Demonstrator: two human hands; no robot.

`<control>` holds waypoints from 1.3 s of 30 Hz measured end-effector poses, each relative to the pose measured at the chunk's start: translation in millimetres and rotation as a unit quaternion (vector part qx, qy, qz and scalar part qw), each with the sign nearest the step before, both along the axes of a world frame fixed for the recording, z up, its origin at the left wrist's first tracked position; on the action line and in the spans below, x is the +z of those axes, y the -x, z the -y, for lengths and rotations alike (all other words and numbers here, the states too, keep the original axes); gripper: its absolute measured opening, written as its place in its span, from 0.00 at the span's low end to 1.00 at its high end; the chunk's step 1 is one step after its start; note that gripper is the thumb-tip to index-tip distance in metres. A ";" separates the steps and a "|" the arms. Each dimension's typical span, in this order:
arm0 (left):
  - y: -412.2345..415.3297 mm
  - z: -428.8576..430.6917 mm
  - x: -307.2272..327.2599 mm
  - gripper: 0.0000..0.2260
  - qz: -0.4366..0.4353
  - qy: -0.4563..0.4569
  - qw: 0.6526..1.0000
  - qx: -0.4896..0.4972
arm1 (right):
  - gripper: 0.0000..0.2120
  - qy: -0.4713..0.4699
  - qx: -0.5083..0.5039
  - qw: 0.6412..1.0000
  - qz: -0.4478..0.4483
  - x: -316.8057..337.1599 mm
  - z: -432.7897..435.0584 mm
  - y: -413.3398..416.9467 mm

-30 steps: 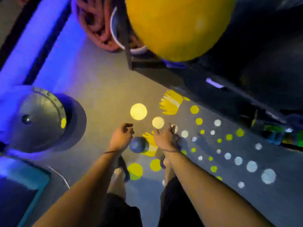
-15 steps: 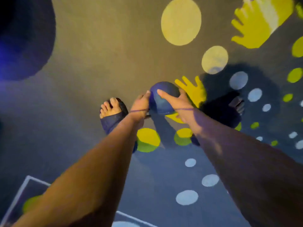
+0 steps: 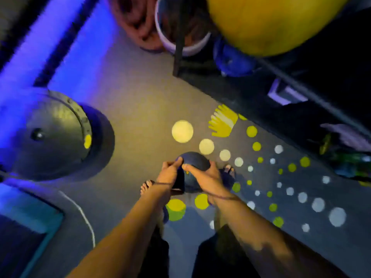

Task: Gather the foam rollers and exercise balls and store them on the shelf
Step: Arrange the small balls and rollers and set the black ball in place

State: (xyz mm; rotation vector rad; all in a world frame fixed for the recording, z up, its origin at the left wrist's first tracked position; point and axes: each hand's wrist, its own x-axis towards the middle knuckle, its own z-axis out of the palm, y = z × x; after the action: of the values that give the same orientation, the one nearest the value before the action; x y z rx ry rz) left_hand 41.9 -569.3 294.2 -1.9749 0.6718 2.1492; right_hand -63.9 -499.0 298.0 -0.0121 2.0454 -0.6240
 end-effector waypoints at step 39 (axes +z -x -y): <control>541.5 139.2 572.9 0.25 0.015 0.892 0.282 -0.354 | 0.52 0.097 -0.089 0.903 -0.408 584.5 26.6 555.3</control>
State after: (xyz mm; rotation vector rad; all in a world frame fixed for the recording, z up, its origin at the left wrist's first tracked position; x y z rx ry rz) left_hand -499.6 -708.5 867.1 -0.7209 3.6986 -0.1327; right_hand -619.2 -525.6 882.5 -0.2449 2.7983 -1.0642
